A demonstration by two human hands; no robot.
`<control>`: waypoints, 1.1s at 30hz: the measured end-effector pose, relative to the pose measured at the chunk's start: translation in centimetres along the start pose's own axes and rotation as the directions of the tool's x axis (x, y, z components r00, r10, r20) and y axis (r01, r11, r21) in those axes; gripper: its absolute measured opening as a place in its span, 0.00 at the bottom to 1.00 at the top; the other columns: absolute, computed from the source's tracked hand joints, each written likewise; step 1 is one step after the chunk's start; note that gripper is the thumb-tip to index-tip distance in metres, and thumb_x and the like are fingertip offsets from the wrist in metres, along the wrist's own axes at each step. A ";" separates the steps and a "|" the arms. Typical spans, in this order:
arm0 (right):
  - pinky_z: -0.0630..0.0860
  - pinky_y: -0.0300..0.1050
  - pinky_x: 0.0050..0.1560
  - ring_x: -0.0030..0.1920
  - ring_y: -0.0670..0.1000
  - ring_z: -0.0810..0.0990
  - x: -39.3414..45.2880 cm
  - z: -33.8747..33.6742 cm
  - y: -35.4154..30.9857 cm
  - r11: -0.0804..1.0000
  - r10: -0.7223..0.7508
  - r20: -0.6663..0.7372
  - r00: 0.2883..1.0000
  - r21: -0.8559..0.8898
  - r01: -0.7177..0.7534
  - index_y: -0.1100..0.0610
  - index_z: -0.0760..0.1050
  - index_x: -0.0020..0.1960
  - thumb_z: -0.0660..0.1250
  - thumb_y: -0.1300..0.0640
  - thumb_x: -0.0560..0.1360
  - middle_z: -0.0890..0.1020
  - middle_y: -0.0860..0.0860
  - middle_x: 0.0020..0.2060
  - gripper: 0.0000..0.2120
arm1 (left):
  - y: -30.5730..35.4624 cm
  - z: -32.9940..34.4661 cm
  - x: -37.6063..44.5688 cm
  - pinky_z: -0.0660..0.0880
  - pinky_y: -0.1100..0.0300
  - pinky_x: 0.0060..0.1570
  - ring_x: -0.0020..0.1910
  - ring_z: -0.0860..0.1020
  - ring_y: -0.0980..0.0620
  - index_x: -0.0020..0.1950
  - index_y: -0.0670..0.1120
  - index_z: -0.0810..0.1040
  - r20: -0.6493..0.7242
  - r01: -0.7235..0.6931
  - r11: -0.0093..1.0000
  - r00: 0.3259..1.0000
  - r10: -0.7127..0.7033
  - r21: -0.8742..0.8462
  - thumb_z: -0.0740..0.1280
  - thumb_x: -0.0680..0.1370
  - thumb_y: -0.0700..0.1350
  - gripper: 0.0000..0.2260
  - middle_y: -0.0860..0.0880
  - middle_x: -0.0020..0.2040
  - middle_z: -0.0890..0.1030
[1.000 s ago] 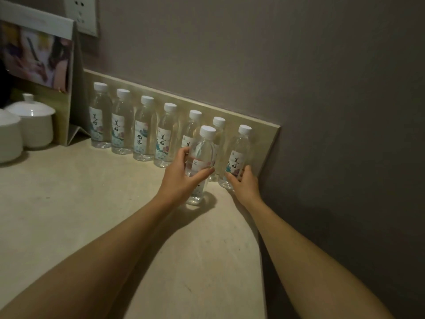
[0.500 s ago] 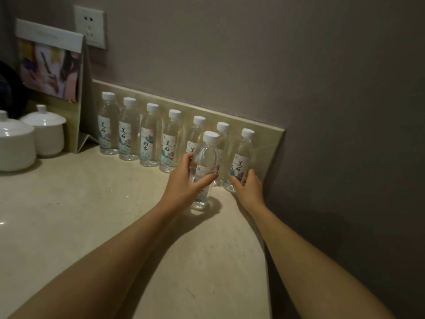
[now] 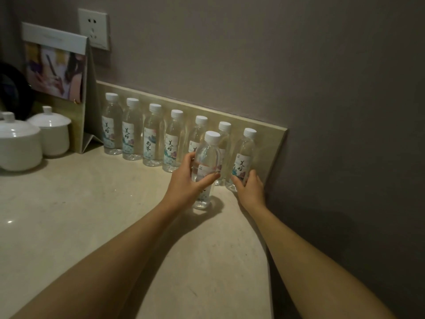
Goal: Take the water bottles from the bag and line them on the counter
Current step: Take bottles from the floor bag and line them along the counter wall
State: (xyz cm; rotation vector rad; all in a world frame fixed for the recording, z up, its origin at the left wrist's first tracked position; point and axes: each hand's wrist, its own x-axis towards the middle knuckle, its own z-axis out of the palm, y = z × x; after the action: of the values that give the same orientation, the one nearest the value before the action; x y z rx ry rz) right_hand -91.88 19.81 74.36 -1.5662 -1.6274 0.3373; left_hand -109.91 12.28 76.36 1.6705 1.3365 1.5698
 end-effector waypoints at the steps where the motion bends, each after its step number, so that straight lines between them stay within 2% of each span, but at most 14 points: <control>1: 0.74 0.50 0.50 0.55 0.60 0.77 0.0 0.0 0.0 1.000 0.003 0.001 1.000 0.002 -0.003 0.62 0.69 0.56 0.67 0.47 0.76 0.76 0.60 0.56 0.19 | 0.0 0.0 0.0 0.79 0.49 0.57 0.54 0.81 0.55 0.69 0.48 0.68 0.000 0.001 1.000 1.000 -0.001 0.000 0.75 0.71 0.54 0.30 0.51 0.57 0.81; 4: 0.74 0.50 0.51 0.56 0.60 0.77 0.0 0.0 0.0 1.000 0.018 0.018 1.000 0.016 -0.018 0.62 0.69 0.57 0.67 0.47 0.76 0.76 0.60 0.58 0.21 | -0.1 -0.1 0.0 0.80 0.50 0.56 0.53 0.81 0.57 0.68 0.48 0.69 0.000 -0.002 1.000 1.000 0.002 0.001 0.75 0.71 0.54 0.30 0.52 0.56 0.81; 8: 0.70 0.53 0.63 0.68 0.62 0.70 -0.8 -0.1 -0.5 0.993 0.106 0.031 0.994 0.039 -0.107 0.63 0.58 0.74 0.66 0.42 0.75 0.67 0.62 0.69 0.37 | -0.2 -0.3 0.0 0.79 0.50 0.56 0.53 0.81 0.57 0.68 0.48 0.69 0.012 0.000 1.000 1.000 0.000 -0.007 0.76 0.71 0.54 0.29 0.53 0.56 0.82; 10: 0.71 0.51 0.57 0.63 0.61 0.72 -1.9 -0.2 -1.2 0.995 0.101 -0.103 0.990 0.001 -0.101 0.62 0.61 0.71 0.63 0.42 0.77 0.67 0.60 0.67 0.32 | -0.2 -0.5 0.1 0.79 0.50 0.56 0.53 0.81 0.56 0.68 0.48 0.69 0.023 0.000 1.000 1.000 0.000 -0.025 0.76 0.71 0.54 0.29 0.52 0.56 0.82; 12: 0.74 0.51 0.50 0.54 0.57 0.76 -3.3 -0.3 -2.1 1.000 -0.023 -0.205 0.978 0.015 0.027 0.59 0.68 0.61 0.61 0.46 0.79 0.73 0.57 0.59 0.19 | -0.1 -0.7 0.1 0.79 0.50 0.57 0.54 0.82 0.56 0.68 0.48 0.70 0.036 -0.006 0.999 0.999 0.008 -0.038 0.76 0.71 0.53 0.29 0.52 0.57 0.82; 13: 0.75 0.53 0.48 0.49 0.54 0.77 -4.0 -0.3 -2.6 0.992 -0.099 -0.185 0.978 0.060 0.111 0.57 0.69 0.58 0.60 0.49 0.79 0.74 0.55 0.55 0.13 | -0.1 -0.9 0.2 0.79 0.50 0.56 0.54 0.82 0.56 0.67 0.48 0.70 0.044 -0.012 0.999 0.999 0.014 -0.039 0.76 0.71 0.53 0.28 0.52 0.57 0.82; 15: 0.77 0.51 0.46 0.45 0.50 0.77 -5.3 -0.2 -3.7 0.958 -0.228 -0.012 0.974 0.175 0.226 0.54 0.70 0.57 0.60 0.53 0.79 0.75 0.52 0.51 0.08 | -0.1 -1.5 0.3 0.80 0.51 0.55 0.53 0.82 0.56 0.66 0.49 0.71 0.057 -0.032 0.999 0.998 0.034 -0.038 0.76 0.71 0.55 0.27 0.53 0.56 0.82; 17: 0.77 0.45 0.45 0.44 0.48 0.78 -6.5 0.1 -5.3 0.942 -0.299 0.253 0.920 0.230 0.243 0.51 0.68 0.62 0.62 0.53 0.78 0.74 0.49 0.53 0.14 | -0.2 -2.4 0.4 0.81 0.52 0.54 0.51 0.82 0.57 0.64 0.50 0.72 0.069 -0.045 0.998 0.997 0.047 -0.033 0.76 0.70 0.56 0.26 0.54 0.54 0.82; 19: 0.79 0.44 0.44 0.44 0.49 0.80 -7.1 1.0 -7.2 0.947 -0.298 0.401 0.866 0.240 0.215 0.49 0.66 0.66 0.66 0.47 0.74 0.74 0.48 0.54 0.22 | -0.6 -3.7 0.6 0.81 0.55 0.53 0.50 0.82 0.59 0.63 0.52 0.72 0.073 -0.047 0.998 0.996 0.049 -0.035 0.76 0.71 0.53 0.23 0.55 0.53 0.83; 21: 0.79 0.43 0.42 0.45 0.50 0.81 -7.4 2.7 -9.0 0.948 -0.290 0.385 0.876 0.243 0.207 0.49 0.65 0.65 0.69 0.43 0.70 0.75 0.48 0.54 0.27 | -1.4 -5.6 0.9 0.81 0.57 0.52 0.50 0.82 0.60 0.64 0.51 0.73 0.068 -0.053 0.998 0.996 0.056 -0.042 0.76 0.72 0.51 0.23 0.55 0.54 0.83; 23: 0.76 0.39 0.42 0.48 0.50 0.80 -7.3 4.9 -11.0 0.957 -0.263 0.348 0.900 0.216 0.196 0.51 0.65 0.64 0.71 0.45 0.71 0.75 0.48 0.55 0.26 | -2.4 -7.9 1.3 0.80 0.60 0.52 0.51 0.82 0.60 0.65 0.50 0.73 0.058 -0.048 0.998 0.997 0.050 -0.030 0.76 0.72 0.51 0.24 0.54 0.54 0.83; 26: 0.75 0.44 0.46 0.53 0.54 0.78 -7.3 8.8 -14.4 0.967 -0.249 0.305 0.919 0.128 0.220 0.52 0.64 0.65 0.70 0.47 0.73 0.74 0.50 0.58 0.25 | -4.3 -12.2 2.5 0.80 0.62 0.51 0.52 0.81 0.60 0.66 0.51 0.73 0.042 -0.045 0.999 0.998 0.045 0.004 0.76 0.72 0.53 0.25 0.55 0.56 0.82; 29: 0.76 0.48 0.48 0.52 0.54 0.79 -7.5 13.1 -18.1 0.976 -0.216 0.275 0.937 0.098 0.196 0.52 0.65 0.64 0.70 0.46 0.74 0.74 0.51 0.57 0.24 | -6.4 -17.0 3.8 0.79 0.58 0.54 0.55 0.79 0.58 0.68 0.53 0.72 0.037 -0.019 0.999 0.999 0.017 0.041 0.75 0.71 0.57 0.28 0.55 0.58 0.81; 33: 0.77 0.49 0.51 0.53 0.54 0.79 -7.5 17.9 -22.4 0.979 -0.194 0.234 0.953 0.110 0.172 0.51 0.65 0.65 0.69 0.49 0.75 0.75 0.50 0.59 0.23 | -9.0 -22.3 5.5 0.79 0.53 0.56 0.56 0.79 0.57 0.65 0.54 0.74 0.010 0.000 0.999 1.000 0.000 0.038 0.71 0.73 0.60 0.24 0.55 0.58 0.80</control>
State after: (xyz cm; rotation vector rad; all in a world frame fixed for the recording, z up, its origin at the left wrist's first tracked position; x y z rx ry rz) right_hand -121.07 14.91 76.02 -1.3349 -1.9041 0.5105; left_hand -134.41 14.81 76.24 1.6984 1.3701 1.5434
